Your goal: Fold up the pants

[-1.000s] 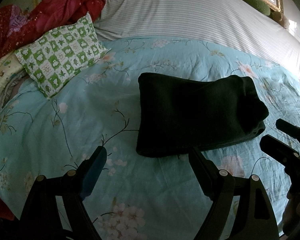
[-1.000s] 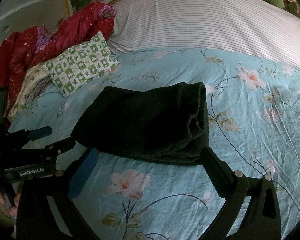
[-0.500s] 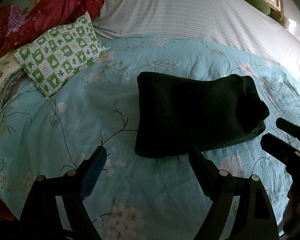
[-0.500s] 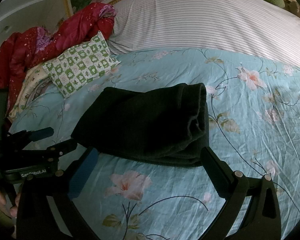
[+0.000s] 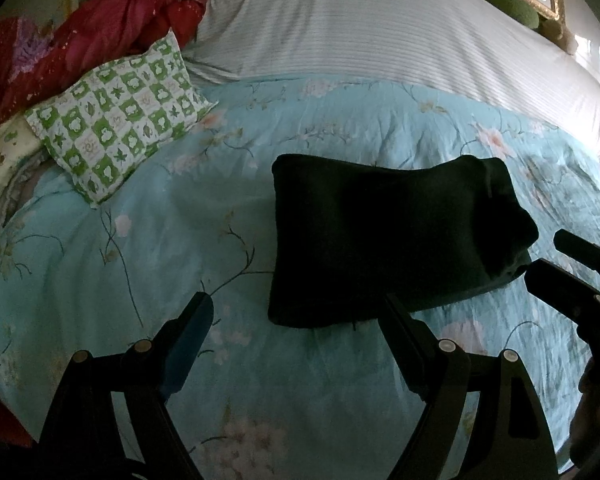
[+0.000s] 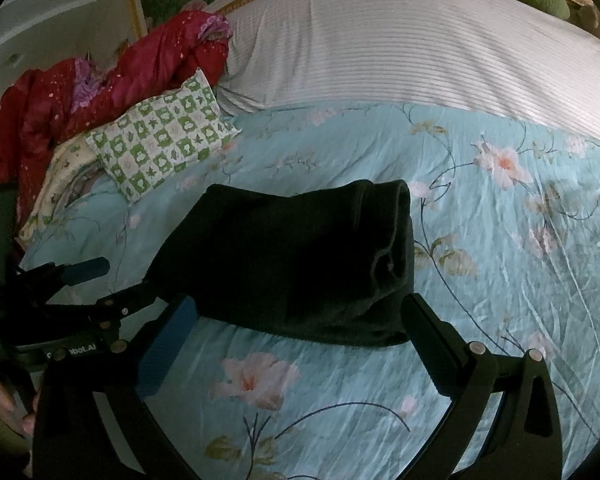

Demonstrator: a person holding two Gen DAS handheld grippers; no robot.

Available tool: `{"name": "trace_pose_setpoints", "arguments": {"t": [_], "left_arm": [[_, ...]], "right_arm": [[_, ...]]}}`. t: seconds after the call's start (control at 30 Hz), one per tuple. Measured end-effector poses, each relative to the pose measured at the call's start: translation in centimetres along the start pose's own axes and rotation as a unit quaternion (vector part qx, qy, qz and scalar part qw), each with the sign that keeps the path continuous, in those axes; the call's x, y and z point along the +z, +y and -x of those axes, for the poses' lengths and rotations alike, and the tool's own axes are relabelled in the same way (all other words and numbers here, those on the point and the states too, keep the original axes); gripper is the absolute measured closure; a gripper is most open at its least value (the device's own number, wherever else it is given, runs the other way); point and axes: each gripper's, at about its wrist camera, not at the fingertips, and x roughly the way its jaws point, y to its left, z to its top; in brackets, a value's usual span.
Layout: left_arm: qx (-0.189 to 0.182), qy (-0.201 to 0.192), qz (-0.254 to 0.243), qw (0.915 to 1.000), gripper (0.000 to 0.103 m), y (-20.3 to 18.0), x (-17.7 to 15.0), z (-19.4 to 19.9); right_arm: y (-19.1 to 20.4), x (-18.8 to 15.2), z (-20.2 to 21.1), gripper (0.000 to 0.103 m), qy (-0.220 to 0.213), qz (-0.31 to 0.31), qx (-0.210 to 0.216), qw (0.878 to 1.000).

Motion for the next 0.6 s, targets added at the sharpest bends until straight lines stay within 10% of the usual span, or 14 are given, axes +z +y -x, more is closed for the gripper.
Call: {"name": "trace_pose_setpoints", "arguments": {"t": [0.6], "left_arm": [[-0.001, -0.002, -0.005, 1.0000, 0.018, 0.05, 0.53, -0.15]], "right_arm": [[-0.11, 0.10, -0.06, 0.001, -0.002, -0.002, 0.001, 1.000]]}}
